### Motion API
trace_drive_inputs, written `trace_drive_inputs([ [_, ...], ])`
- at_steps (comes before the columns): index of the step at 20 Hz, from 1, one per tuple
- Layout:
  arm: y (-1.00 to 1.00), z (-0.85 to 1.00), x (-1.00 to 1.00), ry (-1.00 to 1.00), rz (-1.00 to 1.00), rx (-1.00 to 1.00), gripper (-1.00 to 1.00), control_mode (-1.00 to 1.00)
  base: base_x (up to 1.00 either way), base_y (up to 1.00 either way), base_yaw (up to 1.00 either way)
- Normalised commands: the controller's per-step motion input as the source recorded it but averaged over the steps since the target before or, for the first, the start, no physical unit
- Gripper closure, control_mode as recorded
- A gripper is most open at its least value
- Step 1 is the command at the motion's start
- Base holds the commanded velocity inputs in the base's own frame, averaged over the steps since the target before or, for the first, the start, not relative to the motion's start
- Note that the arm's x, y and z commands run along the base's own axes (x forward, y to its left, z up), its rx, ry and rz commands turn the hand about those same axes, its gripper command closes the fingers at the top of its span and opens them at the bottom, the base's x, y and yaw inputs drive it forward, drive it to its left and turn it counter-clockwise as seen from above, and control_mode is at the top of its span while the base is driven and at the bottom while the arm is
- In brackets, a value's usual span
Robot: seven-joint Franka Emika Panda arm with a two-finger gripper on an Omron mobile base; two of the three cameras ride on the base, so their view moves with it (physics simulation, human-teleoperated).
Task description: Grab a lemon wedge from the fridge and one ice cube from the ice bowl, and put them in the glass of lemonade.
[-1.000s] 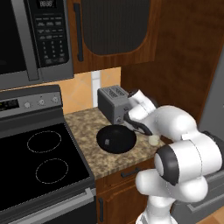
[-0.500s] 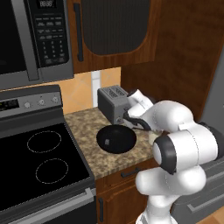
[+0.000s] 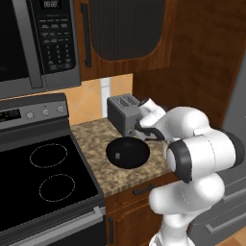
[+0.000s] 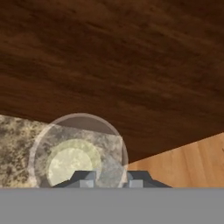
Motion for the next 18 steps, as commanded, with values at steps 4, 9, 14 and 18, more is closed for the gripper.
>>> trace_drive_inputs([
  [4,0.00,0.00,0.06,0.00,0.00,0.00,1.00,-1.00,0.00,0.00,0.00],
  [9,0.00,0.00,0.02,0.00,0.00,0.00,1.00,-1.00,0.00,0.00,0.00],
  [14,0.00,0.00,0.00,0.00,0.00,0.00,1.00,-1.00,0.00,0.00,0.00],
  [18,-0.03,0.00,0.00,0.00,0.00,0.00,1.00,-1.00,0.00,0.00,0.00],
])
